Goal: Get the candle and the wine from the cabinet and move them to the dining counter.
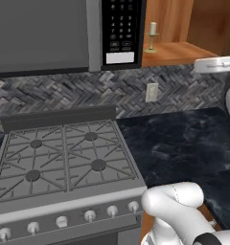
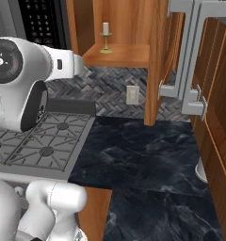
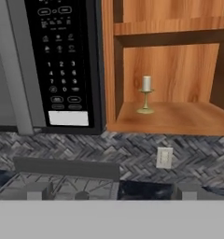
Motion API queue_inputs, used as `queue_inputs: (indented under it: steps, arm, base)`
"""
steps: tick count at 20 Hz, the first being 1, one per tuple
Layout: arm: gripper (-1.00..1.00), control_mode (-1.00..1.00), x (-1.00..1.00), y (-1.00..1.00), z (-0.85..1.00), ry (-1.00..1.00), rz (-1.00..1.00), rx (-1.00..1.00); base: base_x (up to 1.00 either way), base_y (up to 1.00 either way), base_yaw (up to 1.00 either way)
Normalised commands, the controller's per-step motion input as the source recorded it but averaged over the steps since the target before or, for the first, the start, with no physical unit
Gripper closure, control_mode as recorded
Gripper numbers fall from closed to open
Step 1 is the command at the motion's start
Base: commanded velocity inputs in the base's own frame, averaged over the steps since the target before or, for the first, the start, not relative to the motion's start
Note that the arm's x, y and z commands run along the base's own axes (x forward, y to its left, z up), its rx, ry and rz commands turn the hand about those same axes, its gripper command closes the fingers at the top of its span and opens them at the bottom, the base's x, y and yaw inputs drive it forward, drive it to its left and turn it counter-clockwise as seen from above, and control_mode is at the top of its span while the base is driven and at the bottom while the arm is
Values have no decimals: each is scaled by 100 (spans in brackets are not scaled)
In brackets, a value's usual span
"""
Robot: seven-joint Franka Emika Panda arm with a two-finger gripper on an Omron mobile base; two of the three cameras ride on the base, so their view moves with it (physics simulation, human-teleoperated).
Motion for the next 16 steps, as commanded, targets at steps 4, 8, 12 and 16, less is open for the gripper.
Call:
queue_inputs:
  steps: [4, 8, 12, 16]
  arm:
    - [-100, -100, 40, 0, 1, -3, 2, 1]
    - [-100, -100, 34, -11, 3, 0, 0, 0]
    - [-100, -100, 43, -20, 6, 0, 0, 0]
    - [-100, -100, 42, -28, 5, 0, 0, 0]
  base:
    - [0, 0, 0]
    - [0, 0, 0]
    - [0, 0, 0]
    - [0, 0, 0]
